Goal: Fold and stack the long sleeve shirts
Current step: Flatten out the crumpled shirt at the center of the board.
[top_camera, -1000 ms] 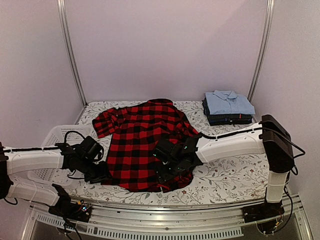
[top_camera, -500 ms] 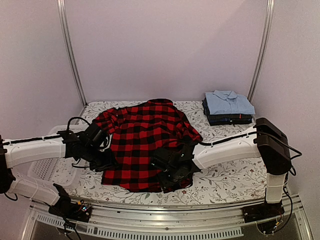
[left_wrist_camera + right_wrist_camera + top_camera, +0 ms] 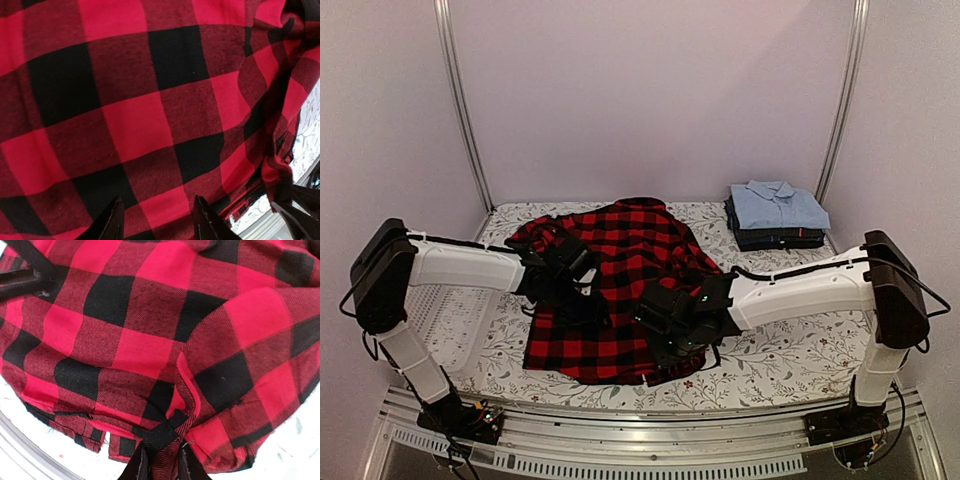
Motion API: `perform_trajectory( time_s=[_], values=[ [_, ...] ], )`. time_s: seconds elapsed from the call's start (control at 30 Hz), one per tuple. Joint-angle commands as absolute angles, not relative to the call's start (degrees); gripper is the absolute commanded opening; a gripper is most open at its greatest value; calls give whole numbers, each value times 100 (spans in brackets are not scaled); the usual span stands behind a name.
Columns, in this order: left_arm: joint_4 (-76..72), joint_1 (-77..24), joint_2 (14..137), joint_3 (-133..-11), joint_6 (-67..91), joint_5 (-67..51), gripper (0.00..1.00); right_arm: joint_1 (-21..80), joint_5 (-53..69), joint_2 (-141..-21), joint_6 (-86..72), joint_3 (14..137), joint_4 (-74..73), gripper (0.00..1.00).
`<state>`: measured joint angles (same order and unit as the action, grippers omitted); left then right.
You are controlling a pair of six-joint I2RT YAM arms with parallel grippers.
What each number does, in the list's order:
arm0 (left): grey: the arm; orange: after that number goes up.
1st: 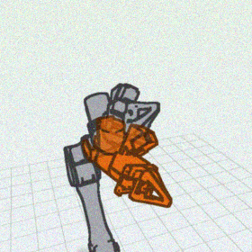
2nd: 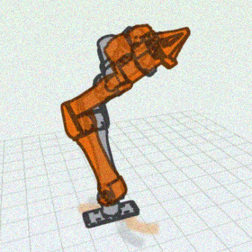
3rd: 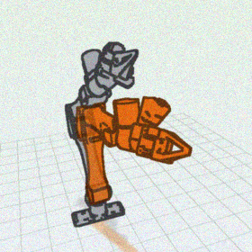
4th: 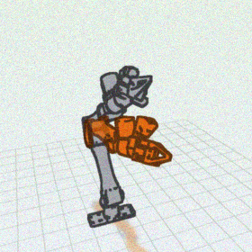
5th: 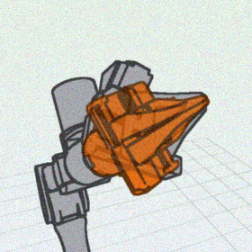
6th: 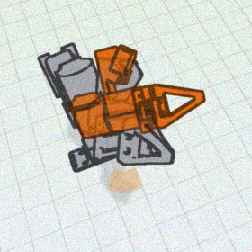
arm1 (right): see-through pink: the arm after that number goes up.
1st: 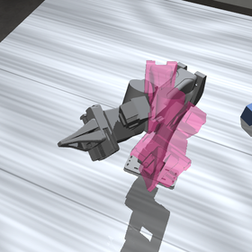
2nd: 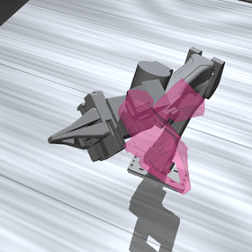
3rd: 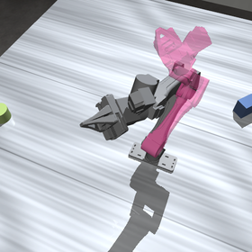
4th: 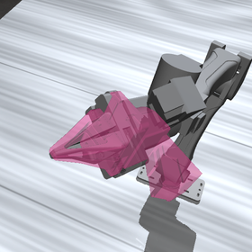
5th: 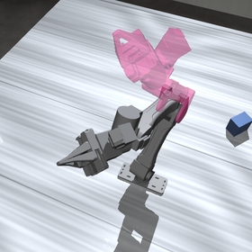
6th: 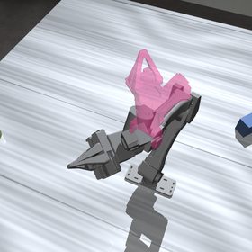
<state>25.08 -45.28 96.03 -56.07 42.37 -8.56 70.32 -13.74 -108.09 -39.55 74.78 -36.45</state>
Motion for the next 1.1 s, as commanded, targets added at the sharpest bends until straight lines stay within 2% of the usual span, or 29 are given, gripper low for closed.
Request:
perform_trajectory(
  time_s=[0.0,0.1,0.3,0.5,0.63,0.87,1.07],
  values=[
    [2119,-4667,10106,-5754,3766,-1353,46,6801,-1759,-10280,-4061,7262,-4012,9],
    [2117,-4726,10171,-5551,3706,-1497,46,6440,-2044,-9988,-3973,7116,-4218,0],
    [2338,-4737,9893,-4823,3717,-1549,45,5026,-2686,-9196,-3334,6882,-4346,0],
    [2523,-4739,9513,-4244,3937,-1651,45,3305,-2982,-8748,-2281,7411,-3995,0],
    [2551,-4739,9361,-4067,4026,-1699,45,2578,-2903,-8943,-1682,8187,-3605,0],
    [2722,-4737,9222,-4096,3966,-1614,45,2040,-3123,-9903,-857,10175,-3538,0],
    [2880,-4747,9019,-4355,3800,-1524,45,1721,-3032,-10236,-520,10775,-3408,1]
  ],
)
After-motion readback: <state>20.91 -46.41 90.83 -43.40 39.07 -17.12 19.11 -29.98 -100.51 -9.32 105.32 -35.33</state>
